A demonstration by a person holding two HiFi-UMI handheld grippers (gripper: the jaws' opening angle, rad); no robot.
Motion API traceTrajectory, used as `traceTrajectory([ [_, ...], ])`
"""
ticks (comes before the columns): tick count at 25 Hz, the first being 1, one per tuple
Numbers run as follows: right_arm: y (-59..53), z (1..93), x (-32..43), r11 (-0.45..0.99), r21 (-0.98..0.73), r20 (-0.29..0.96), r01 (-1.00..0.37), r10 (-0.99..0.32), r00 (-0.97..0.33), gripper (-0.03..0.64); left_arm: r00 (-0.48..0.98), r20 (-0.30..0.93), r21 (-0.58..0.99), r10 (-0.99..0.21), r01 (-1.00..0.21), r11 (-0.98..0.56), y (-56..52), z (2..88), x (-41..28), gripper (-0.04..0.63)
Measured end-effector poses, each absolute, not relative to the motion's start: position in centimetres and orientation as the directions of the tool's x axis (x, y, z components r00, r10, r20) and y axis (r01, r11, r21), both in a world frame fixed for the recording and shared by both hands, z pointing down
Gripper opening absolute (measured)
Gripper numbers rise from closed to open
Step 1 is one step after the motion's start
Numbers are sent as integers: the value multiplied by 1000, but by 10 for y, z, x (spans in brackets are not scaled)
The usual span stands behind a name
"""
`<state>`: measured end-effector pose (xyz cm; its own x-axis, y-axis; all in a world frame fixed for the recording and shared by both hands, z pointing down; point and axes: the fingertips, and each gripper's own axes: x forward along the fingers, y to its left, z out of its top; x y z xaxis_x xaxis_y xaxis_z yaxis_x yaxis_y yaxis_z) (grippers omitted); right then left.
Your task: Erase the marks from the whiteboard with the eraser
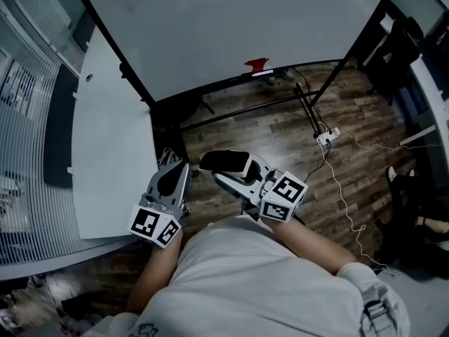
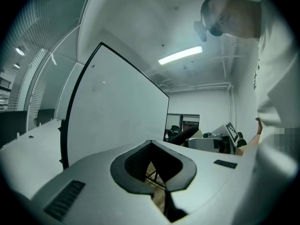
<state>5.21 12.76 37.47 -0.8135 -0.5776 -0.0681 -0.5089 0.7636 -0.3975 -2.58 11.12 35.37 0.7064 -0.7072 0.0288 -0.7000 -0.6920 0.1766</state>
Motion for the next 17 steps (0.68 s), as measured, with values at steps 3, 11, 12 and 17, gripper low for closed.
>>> traceTrajectory([
  [3,136,371,41,762,-384,-69,-521,-587,-807,241,721,26,183,-692,-684,-706,117,351,-38,8],
  [11,152,363,14,751,-362,-83,-552,-616,-784,241,740,1,160,-673,-664,-730,131,341,-67,8],
  [12,153,362,11,750,-360,-84,-555,-619,-781,241,743,0,158,-669,-661,-734,133,340,-69,8],
  [17,163,362,2,740,-363,-83,-566,-631,-771,241,752,-1,152,-659,-652,-743,143,338,-78,8],
])
